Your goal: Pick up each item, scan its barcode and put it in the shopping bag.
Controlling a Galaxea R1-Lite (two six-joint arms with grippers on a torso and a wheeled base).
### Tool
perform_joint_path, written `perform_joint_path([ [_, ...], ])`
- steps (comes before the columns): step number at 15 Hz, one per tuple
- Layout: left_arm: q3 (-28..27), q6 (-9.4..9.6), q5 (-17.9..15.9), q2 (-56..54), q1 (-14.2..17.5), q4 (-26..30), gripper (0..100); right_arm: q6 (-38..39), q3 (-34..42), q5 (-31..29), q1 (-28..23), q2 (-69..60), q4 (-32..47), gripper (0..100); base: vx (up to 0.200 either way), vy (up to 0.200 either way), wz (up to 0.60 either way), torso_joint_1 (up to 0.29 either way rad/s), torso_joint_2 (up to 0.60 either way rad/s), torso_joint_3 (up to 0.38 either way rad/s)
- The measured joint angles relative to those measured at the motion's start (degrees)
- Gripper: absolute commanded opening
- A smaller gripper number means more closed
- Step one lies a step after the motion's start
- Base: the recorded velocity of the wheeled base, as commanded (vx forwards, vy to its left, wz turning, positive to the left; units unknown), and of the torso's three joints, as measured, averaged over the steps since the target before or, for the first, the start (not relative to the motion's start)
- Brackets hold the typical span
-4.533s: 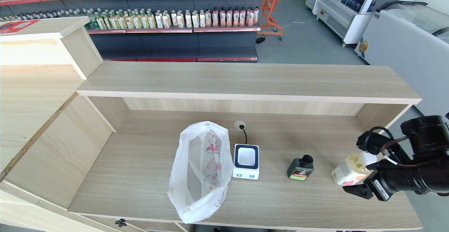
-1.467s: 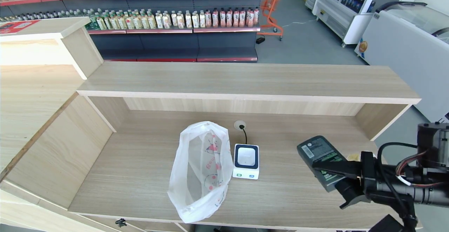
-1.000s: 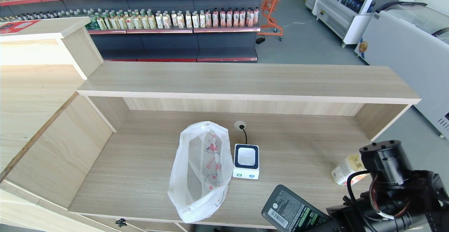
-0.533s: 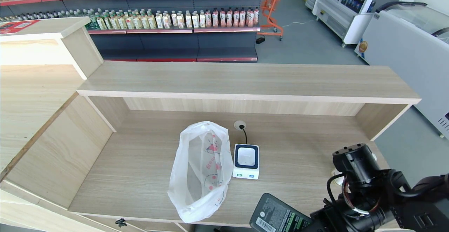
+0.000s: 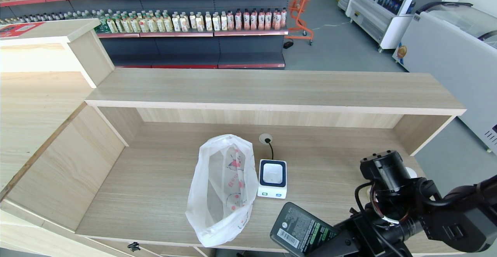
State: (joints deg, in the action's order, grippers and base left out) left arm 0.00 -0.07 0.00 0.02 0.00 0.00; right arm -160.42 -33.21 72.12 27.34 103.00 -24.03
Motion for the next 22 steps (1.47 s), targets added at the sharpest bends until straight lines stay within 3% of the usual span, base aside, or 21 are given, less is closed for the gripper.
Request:
perform_joint_path([
  [8, 0.0, 0.0, 0.0, 0.0, 0.0, 0.0, 100, 0.0, -5.46, 0.71, 0.0, 2.66, -0.2, 0, 0.0, 0.0, 0.0, 0.0, 0.0, 0.0],
  [16, 0.0, 0.0, 0.0, 0.0, 0.0, 0.0, 100, 1.69, -4.77, 1.07, -1.44, 1.55, 0.9, 0, 0.0, 0.0, 0.0, 0.0, 0.0, 0.0],
  [19, 0.0, 0.0, 0.0, 0.0, 0.0, 0.0, 100, 16.63, -3.62, 0.66, -2.35, -7.11, 1.18, 0, 0.0, 0.0, 0.0, 0.0, 0.0, 0.0],
  [22, 0.0, 0.0, 0.0, 0.0, 0.0, 0.0, 100, 33.69, -2.04, -3.61, -5.99, -18.71, 1.67, 0, 0.0, 0.0, 0.0, 0.0, 0.0, 0.0],
])
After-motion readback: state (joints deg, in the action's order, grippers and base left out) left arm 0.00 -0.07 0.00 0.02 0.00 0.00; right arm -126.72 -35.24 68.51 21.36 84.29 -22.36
